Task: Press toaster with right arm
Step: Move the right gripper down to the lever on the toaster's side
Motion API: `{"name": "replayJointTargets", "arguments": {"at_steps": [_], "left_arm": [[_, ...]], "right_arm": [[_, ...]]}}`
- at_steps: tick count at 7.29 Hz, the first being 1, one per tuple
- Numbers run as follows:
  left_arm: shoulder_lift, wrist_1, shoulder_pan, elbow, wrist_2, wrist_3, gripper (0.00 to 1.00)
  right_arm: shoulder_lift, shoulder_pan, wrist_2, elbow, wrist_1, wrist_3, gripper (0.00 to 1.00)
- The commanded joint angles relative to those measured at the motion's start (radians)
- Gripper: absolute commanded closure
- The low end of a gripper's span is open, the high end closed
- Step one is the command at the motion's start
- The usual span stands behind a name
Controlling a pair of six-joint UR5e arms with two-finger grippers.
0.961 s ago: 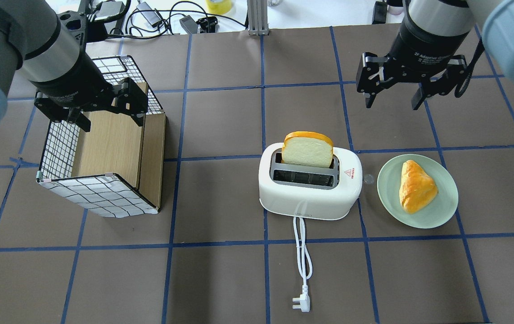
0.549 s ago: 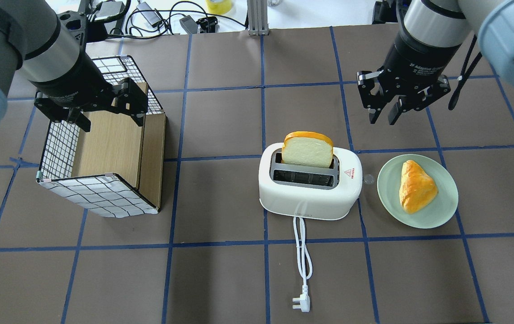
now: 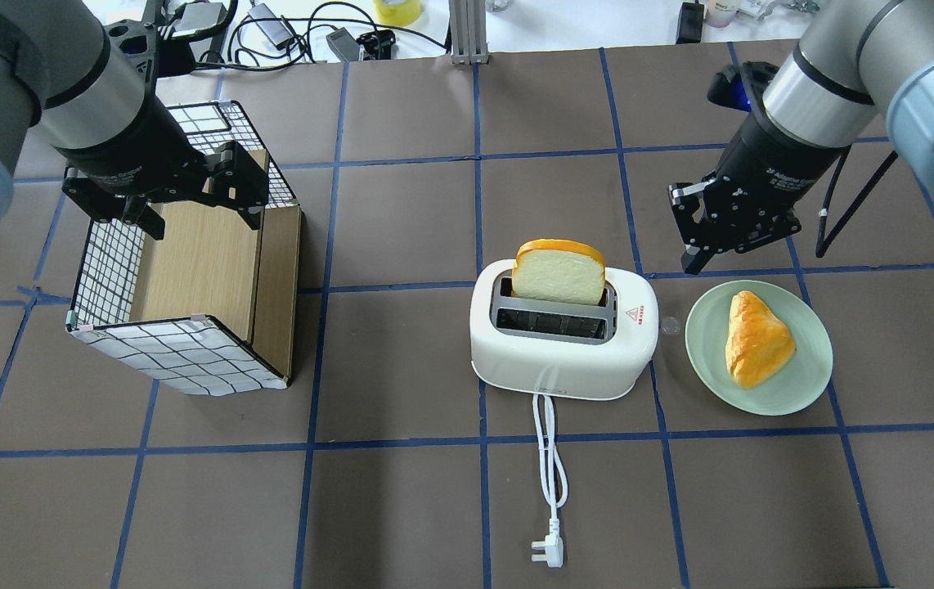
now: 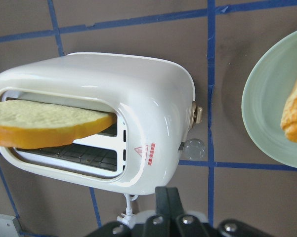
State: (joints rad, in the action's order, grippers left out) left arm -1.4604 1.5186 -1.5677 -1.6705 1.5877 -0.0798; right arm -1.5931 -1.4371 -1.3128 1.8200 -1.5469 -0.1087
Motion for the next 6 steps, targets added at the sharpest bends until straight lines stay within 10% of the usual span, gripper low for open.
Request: {"name": "replayJointTargets", "arguments": {"at_steps": [1, 6], "left_arm": [[0.0, 0.0, 0.0, 0.0, 0.0, 0.0, 0.0], [0.0, 0.0, 0.0, 0.0, 0.0, 0.0, 0.0]], "right_arm": [[-0.001, 0.05, 0.03, 0.144, -0.129, -0.078, 1.0], [0.018, 0.083, 0.08, 0.22, -0.225, -0.086, 1.0]]}}
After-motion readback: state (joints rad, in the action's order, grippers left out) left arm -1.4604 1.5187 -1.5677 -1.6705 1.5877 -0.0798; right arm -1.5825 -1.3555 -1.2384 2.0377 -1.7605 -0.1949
